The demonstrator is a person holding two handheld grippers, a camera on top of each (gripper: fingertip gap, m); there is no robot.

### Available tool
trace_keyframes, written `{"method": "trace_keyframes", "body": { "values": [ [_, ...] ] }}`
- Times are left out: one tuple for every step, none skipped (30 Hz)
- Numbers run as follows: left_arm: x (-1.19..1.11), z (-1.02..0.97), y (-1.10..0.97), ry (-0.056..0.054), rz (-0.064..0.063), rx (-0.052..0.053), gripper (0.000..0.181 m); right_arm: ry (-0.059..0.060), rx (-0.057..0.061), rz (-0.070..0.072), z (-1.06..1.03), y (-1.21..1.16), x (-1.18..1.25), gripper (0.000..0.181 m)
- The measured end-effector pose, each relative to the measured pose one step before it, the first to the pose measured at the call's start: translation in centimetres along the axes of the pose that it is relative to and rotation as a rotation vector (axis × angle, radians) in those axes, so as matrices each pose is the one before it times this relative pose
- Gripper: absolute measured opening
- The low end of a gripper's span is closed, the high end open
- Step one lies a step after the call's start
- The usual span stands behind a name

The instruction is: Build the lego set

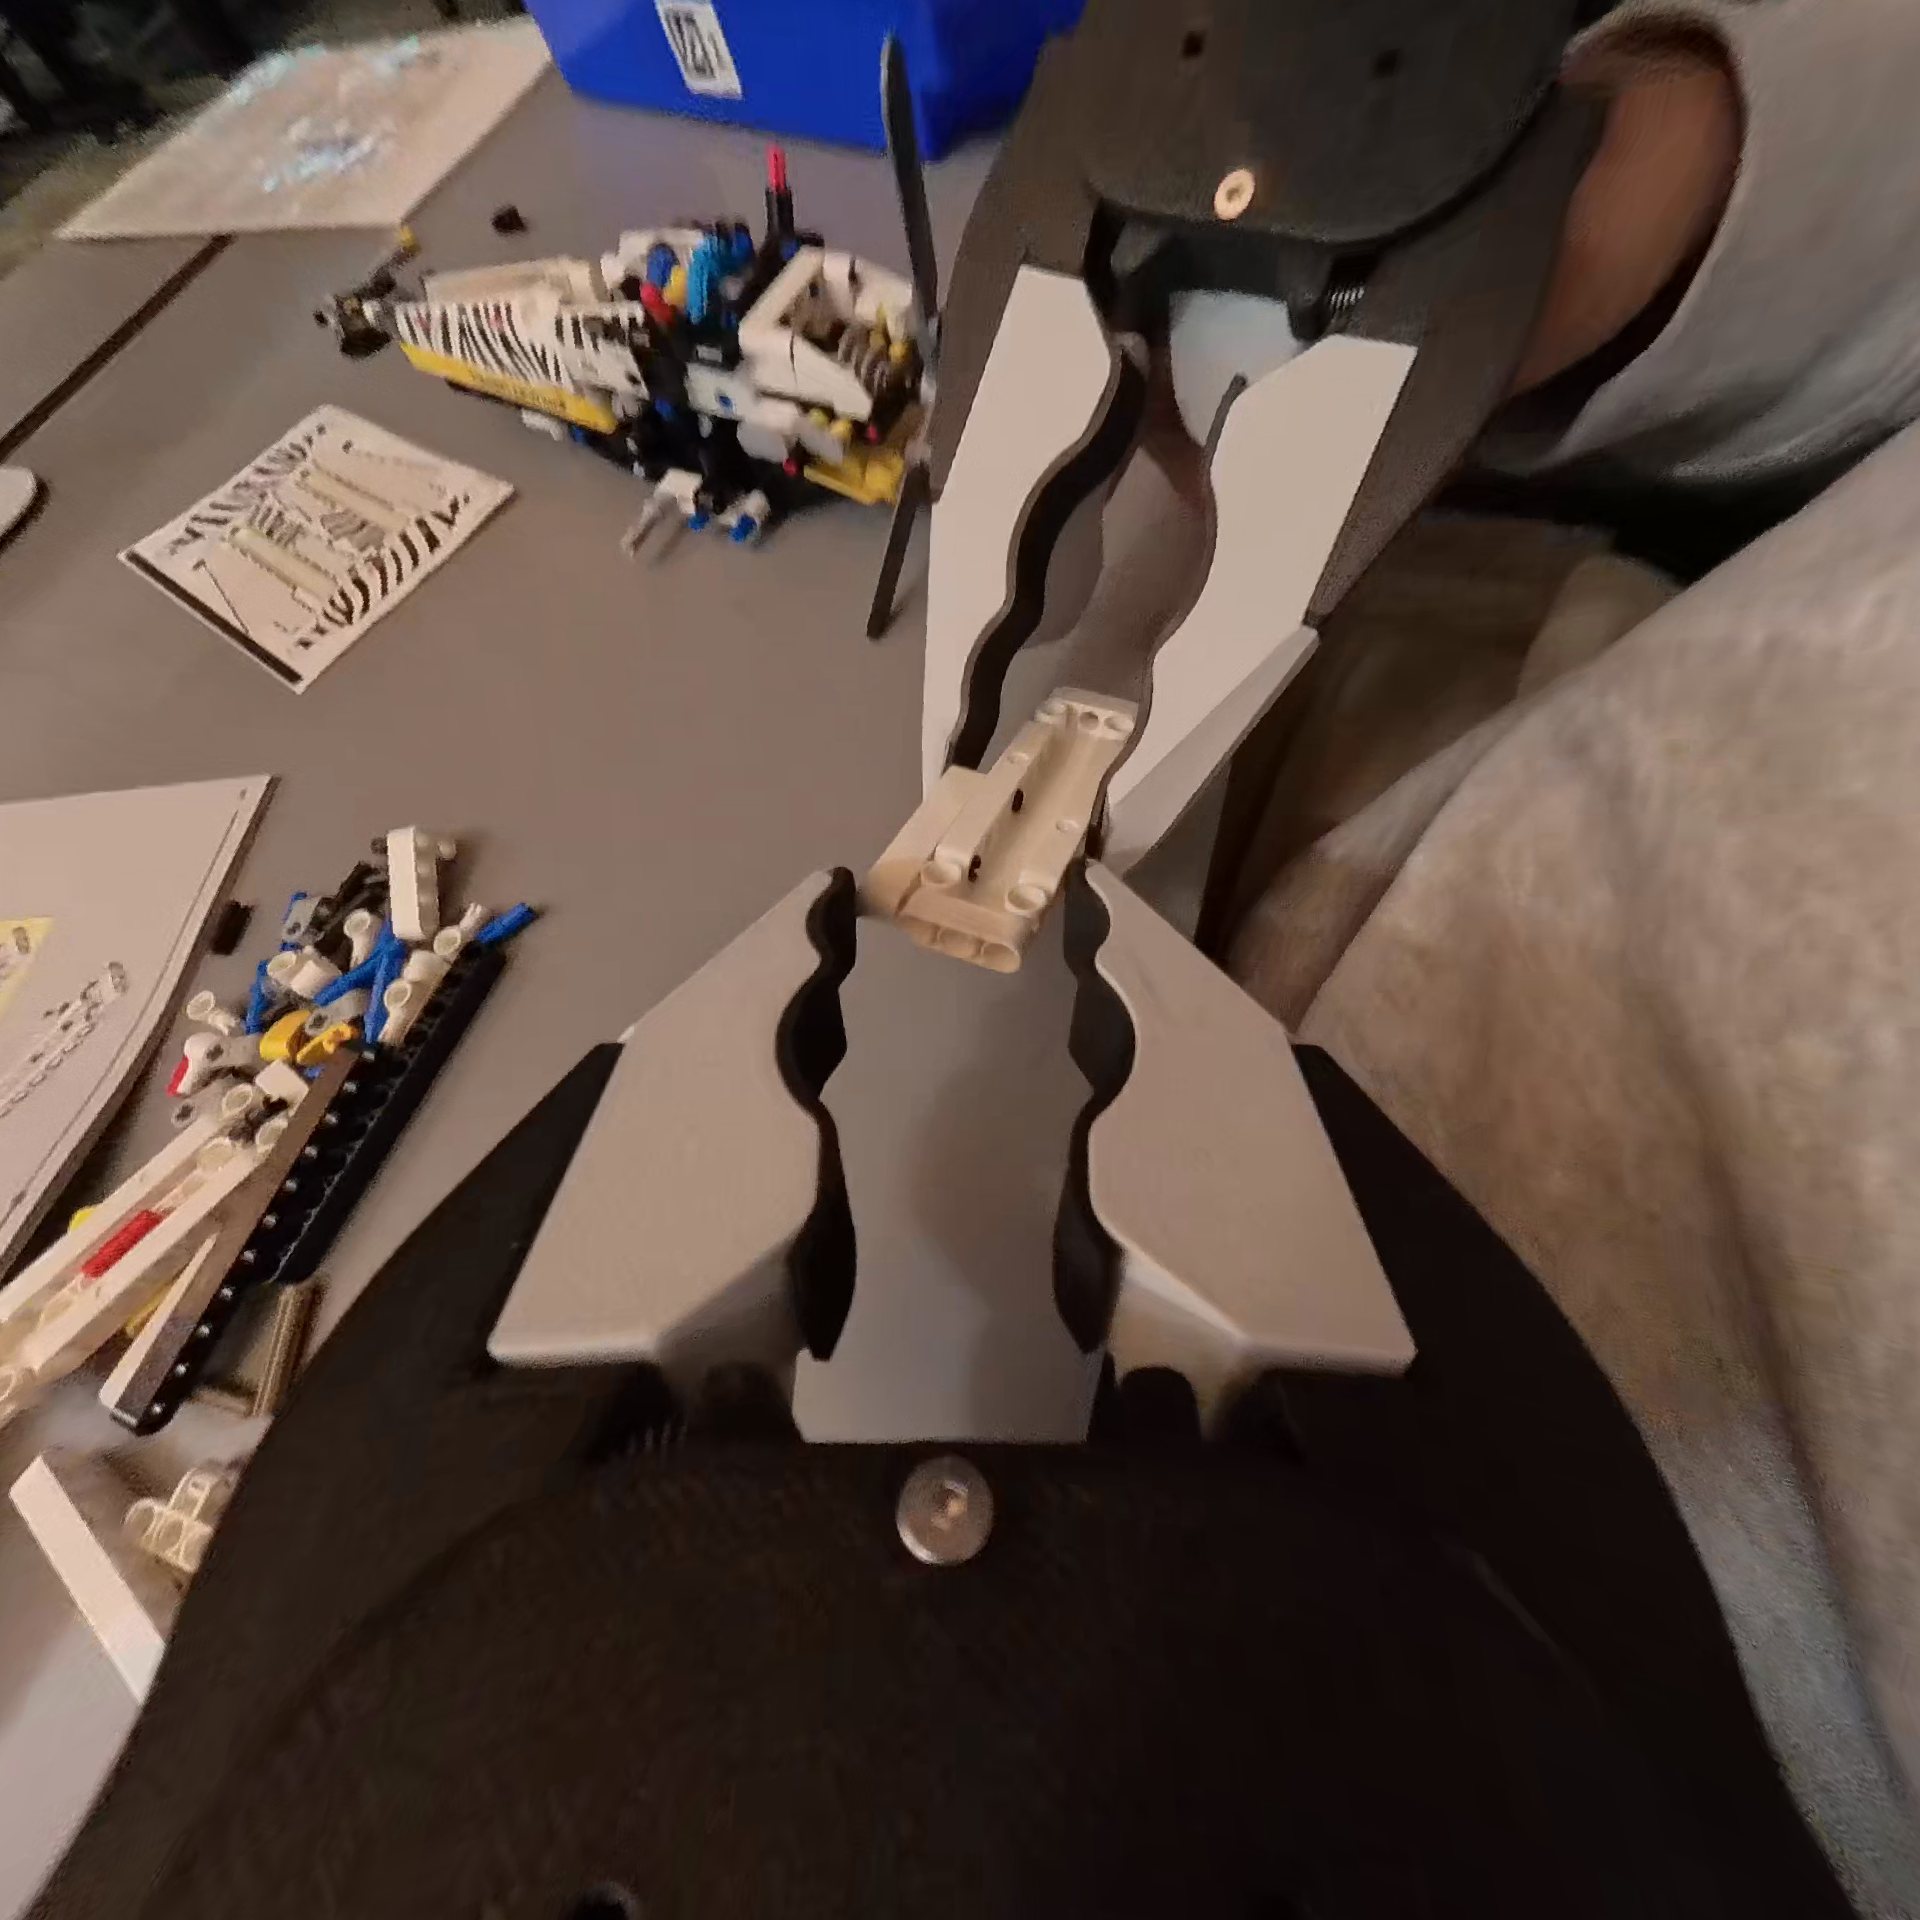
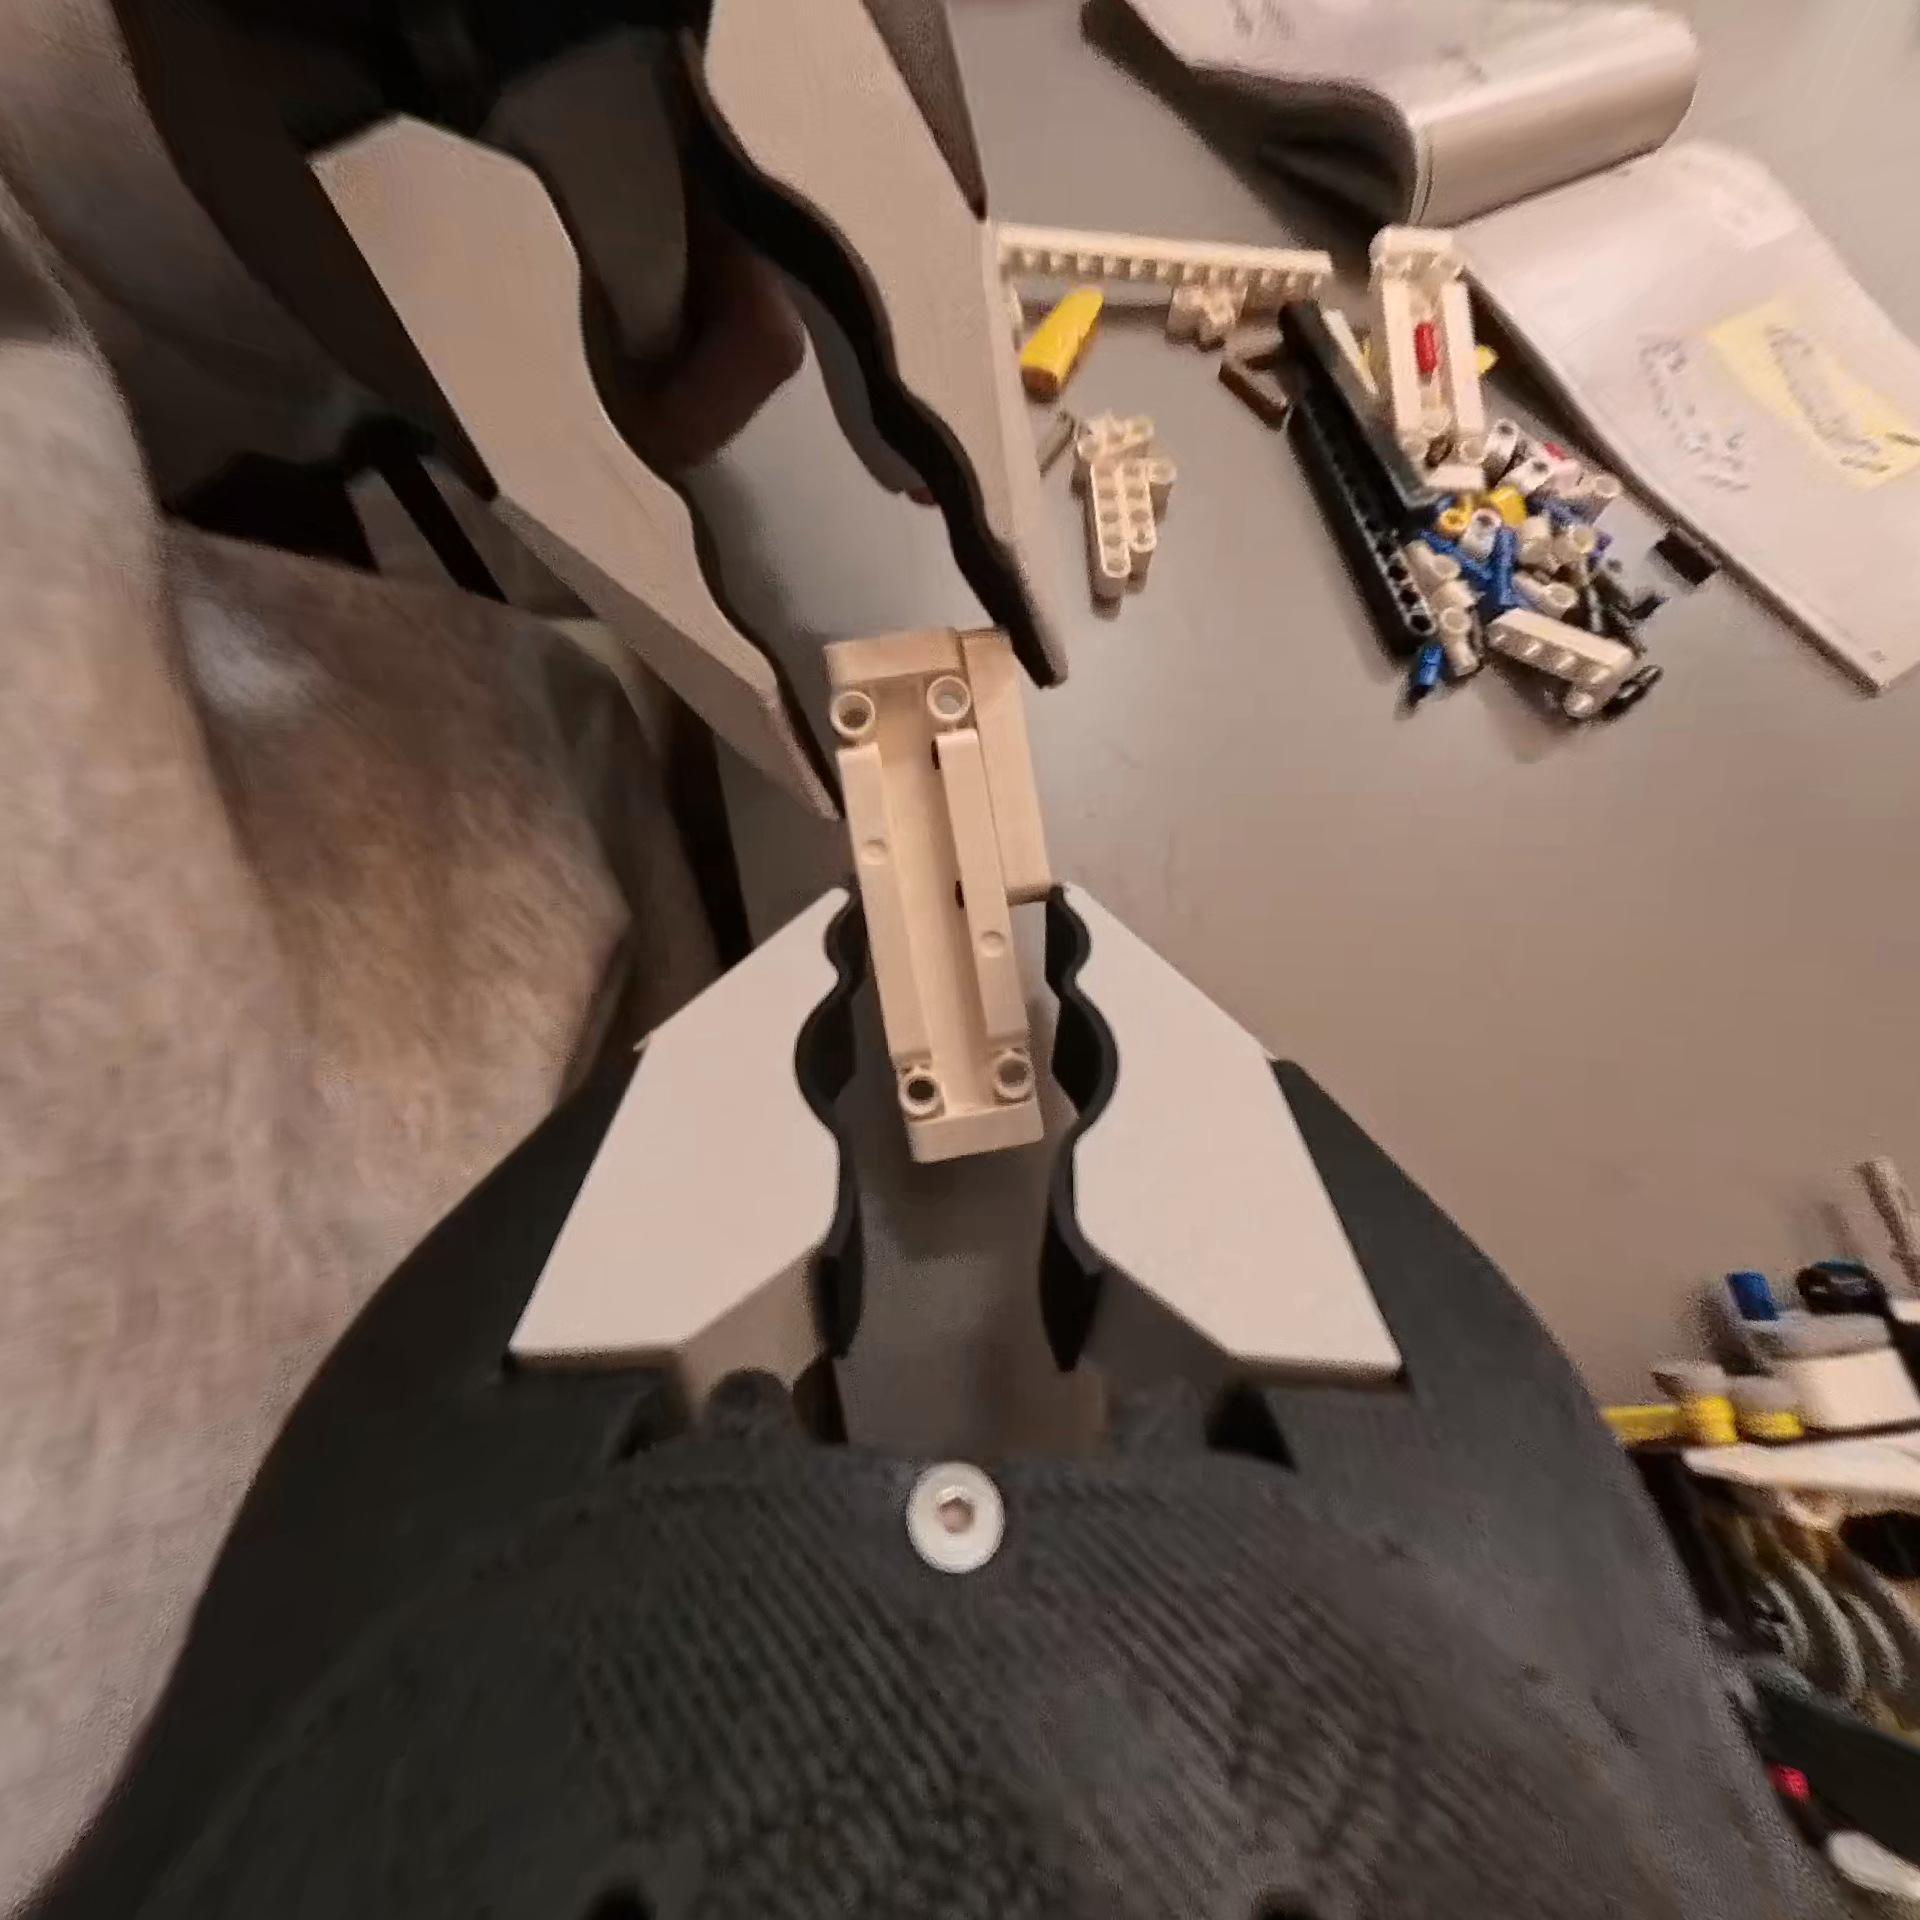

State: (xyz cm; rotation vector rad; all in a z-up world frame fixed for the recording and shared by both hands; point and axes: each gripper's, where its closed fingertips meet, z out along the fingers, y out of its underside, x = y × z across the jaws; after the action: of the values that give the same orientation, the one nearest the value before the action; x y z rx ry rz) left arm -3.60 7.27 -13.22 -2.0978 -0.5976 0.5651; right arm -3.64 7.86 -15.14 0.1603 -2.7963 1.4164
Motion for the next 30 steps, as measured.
{"method": "trace_keyframes", "body": {
  "values": [
    [-0.083, 0.157, 0.454, 0.0, -0.008, -0.02, 0.04, 0.0161, -0.0257, -0.0092, 0.318, 0.271, 0.119, 0.032],
    [-0.183, 0.158, 0.569, 0.0004, -0.0159, -0.0271, 0.04, 0.0178, -0.0132, -0.0026, 0.201, 0.098, 0.182, 0.033],
    [-0.382, 0.139, 0.665, -0.0117, -0.0102, -0.0326, 0.04, 0.0194, -0.0005, 0.0046, 0.057, -0.04, 0.254, 0.032],
    [-0.539, 0.083, 0.64, -0.026, 0.0043, -0.0293, 0.04, 0.0126, 0.0083, 0.0097, -0.076, -0.116, 0.201, 0.032],
    [-0.539, -0.002, 0.543, -0.0286, 0.0113, -0.0243, 0.04, 0.0054, 0.0149, 0.0122, -0.159, -0.179, 0.147, 0.034],
    [-0.36, -0.043, 0.368, -0.0177, 0.0084, -0.0137, 0.04, 0.0062, 0.0175, 0.0114, -0.216, -0.186, 0.194, 0.037],
    [-0.186, -0.027, 0.22, -0.0049, 0.001, -0.0073, 0.04, 0.0123, 0.0179, 0.0114, -0.237, -0.181, 0.303, 0.038],
    [-0.097, -0.015, 0.147, 0.0038, -0.004, -0.0051, 0.04, 0.0131, 0.0199, 0.0114, -0.243, -0.214, 0.339, 0.038],
    [-0.124, 0.029, 0.132, 0.0026, -0.0047, -0.006, 0.04, 0.0118, 0.0205, 0.0136, -0.205, -0.24, 0.331, 0.039],
    [-0.237, 0.054, 0.107, -0.0044, -0.0028, -0.0056, 0.04, 0.0137, 0.0178, 0.0155, -0.159, -0.227, 0.365, 0.04],
    [-0.351, 0.085, 0.073, -0.0126, 0.0001, -0.004, 0.04, 0.0129, 0.0124, 0.0157, -0.097, -0.158, 0.368, 0.041],
    [-0.391, 0.106, 0.078, -0.0184, 0.0062, -0.005, 0.04, 0.0095, 0.005, 0.0134, -0.011, -0.072, 0.325, 0.041],
    [-0.35, 0.14, 0.111, -0.0211, 0.0118, -0.0075, 0.04, 0.0077, -0.0011, 0.0067, 0.101, -0.023, 0.31, 0.041],
    [-0.145, 0.118, 0.081, -0.0118, 0.013, -0.0066, 0.042, 0.0058, -0.0034, -0.007, 0.195, -0.027, 0.276, 0.041],
    [-0.068, 0.058, -0.07, -0.0064, 0.0096, 0.0031, 0.042, 0.01, -0.0018, -0.0189, 0.232, -0.084, 0.313, 0.041],
    [-0.012, 0.027, -0.049, -0.0038, 0.0075, 0.002, 0.042, 0.0153, 0.0062, -0.03, 0.242, -0.208, 0.339, 0.037],
    [-0.003, 0.003, -0.005, -0.0007, 0.0024, 0.0008, 0.042, 0.0251, 0.0182, -0.0411, 0.221, -0.404, 0.414, 0.033],
    [0.002, 0.009, -0.002, 0.0021, -0.0024, -0.0003, 0.042, 0.0358, 0.0203, -0.0423, 0.18, -0.403, 0.468, 0.029],
    [-0.008, 0.007, 0.009, 0.0022, -0.0036, -0.0004, 0.042, 0.0257, 0.0044, -0.0317, 0.081, -0.092, 0.14, 0.027],
    [-0.018, 0.0, 0.004, 0.0005, -0.0025, -0.0001, 0.042, 0.005, 0.0002, -0.0359, 0.012, -0.021, -0.302, 0.025],
    [0.001, 0.007, -0.004, 0.0006, 0.0, 0.0, 0.042, 0.0127, 0.0078, -0.0411, -0.073, -0.121, -0.272, 0.023],
    [0.021, 0.005, 0.004, 0.0007, 0.0015, -0.0005, 0.042, 0.0219, 0.0173, -0.0454, -0.136, -0.238, -0.161, 0.017],
    [0.05, 0.017, 0.01, 0.0029, 0.0022, -0.0011, 0.041, 0.0218, 0.025, -0.0521, -0.131, -0.346, -0.183, 0.011],
    [0.04, 0.018, 0.016, 0.003, 0.0009, -0.0008, 0.04, 0.0273, 0.0249, -0.0532, -0.109, -0.335, -0.094, 0.005],
    [-0.004, 0.017, -0.014, 0.0013, 0.0013, 0.0006, 0.04, 0.0276, 0.0205, -0.0504, -0.089, -0.273, -0.067, 0.001],
    [-0.017, 0.01, -0.026, -0.0013, 0.0028, 0.0011, 0.04, 0.0198, 0.0156, -0.0459, -0.05, -0.209, -0.132, 0.0],
    [-0.036, 0.019, -0.011, -0.0039, 0.004, 0.0004, 0.04, 0.0136, 0.0106, -0.0382, -0.014, -0.136, -0.16, 0.0],
    [-0.005, 0.002, -0.016, -0.0035, 0.0051, 0.0011, 0.04, 0.0083, 0.0044, -0.0257, 0.037, -0.061, -0.112, 0.0],
    [0.001, -0.001, -0.012, -0.0024, 0.0032, 0.0003, 0.04, -0.0033, -0.0012, -0.0099, 0.054, 0.013, -0.114, 0.0],
    [-0.003, 0.005, 0.001, -0.0011, 0.0006, 0.0002, 0.04, -0.0132, -0.0027, 0.0038, 0.042, 0.038, -0.12, 0.0]
  ]
}}
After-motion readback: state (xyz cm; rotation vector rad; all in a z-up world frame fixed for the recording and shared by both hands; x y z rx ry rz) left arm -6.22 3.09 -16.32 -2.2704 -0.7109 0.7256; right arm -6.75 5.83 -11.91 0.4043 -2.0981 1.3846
